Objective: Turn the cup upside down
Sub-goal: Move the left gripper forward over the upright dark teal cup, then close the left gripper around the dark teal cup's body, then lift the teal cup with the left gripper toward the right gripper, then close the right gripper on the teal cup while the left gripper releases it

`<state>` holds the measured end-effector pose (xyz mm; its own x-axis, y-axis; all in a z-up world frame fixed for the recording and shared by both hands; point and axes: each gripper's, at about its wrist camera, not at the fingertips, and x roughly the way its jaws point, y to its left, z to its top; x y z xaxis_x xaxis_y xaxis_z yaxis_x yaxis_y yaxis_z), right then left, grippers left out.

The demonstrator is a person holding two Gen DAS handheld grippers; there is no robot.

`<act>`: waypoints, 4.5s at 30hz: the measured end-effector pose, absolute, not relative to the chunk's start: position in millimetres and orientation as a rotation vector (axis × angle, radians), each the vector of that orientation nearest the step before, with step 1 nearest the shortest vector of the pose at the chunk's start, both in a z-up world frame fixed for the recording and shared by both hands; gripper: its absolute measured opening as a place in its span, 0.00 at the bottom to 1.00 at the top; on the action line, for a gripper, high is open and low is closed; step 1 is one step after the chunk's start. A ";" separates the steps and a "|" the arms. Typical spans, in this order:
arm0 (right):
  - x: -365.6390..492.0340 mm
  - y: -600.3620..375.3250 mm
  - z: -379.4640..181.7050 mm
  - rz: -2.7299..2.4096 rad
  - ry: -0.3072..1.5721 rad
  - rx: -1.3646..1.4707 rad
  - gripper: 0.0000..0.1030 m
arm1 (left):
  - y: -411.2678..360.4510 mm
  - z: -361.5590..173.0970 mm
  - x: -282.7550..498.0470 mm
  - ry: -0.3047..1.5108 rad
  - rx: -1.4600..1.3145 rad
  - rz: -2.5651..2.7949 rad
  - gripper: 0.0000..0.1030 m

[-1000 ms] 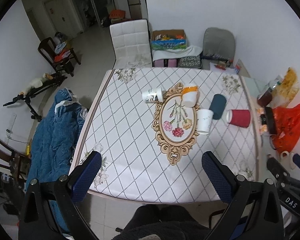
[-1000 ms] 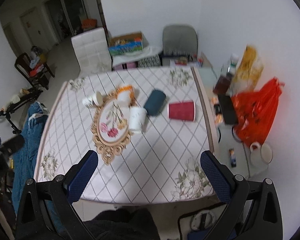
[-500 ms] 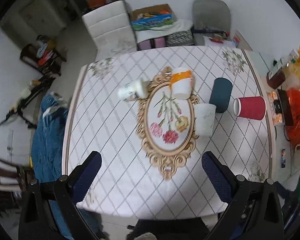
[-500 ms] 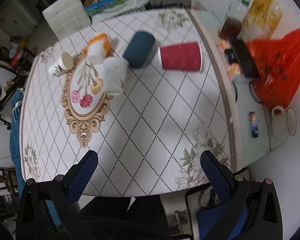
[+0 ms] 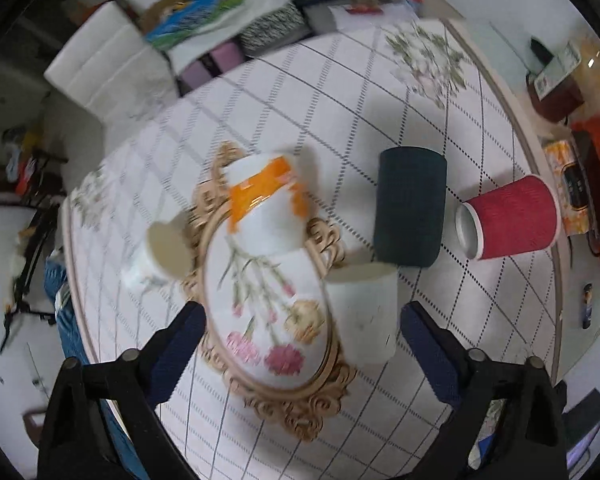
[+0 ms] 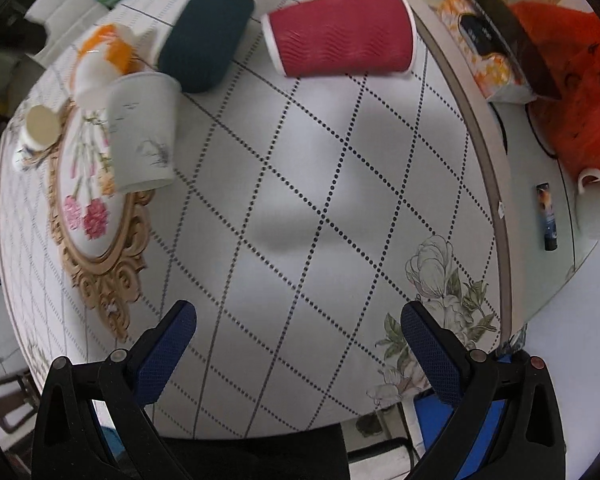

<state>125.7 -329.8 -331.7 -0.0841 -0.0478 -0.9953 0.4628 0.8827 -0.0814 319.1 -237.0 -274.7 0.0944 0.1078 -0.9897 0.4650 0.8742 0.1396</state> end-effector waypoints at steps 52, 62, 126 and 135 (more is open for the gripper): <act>128.8 -388.8 -316.0 -0.642 1.576 0.403 1.00 | -307.8 -299.8 376.2 1.524 0.454 -0.494 0.65; 114.1 -371.8 -299.5 -0.492 1.547 0.332 1.00 | -232.2 -253.5 279.2 1.541 0.283 -0.368 0.65; 84.7 -243.4 -332.0 -0.085 1.645 0.227 0.96 | -45.2 -343.3 120.3 1.625 0.095 0.023 0.88; 102.9 -197.4 -365.4 0.020 1.715 0.214 0.71 | -7.1 -362.5 110.4 1.659 0.035 0.075 0.88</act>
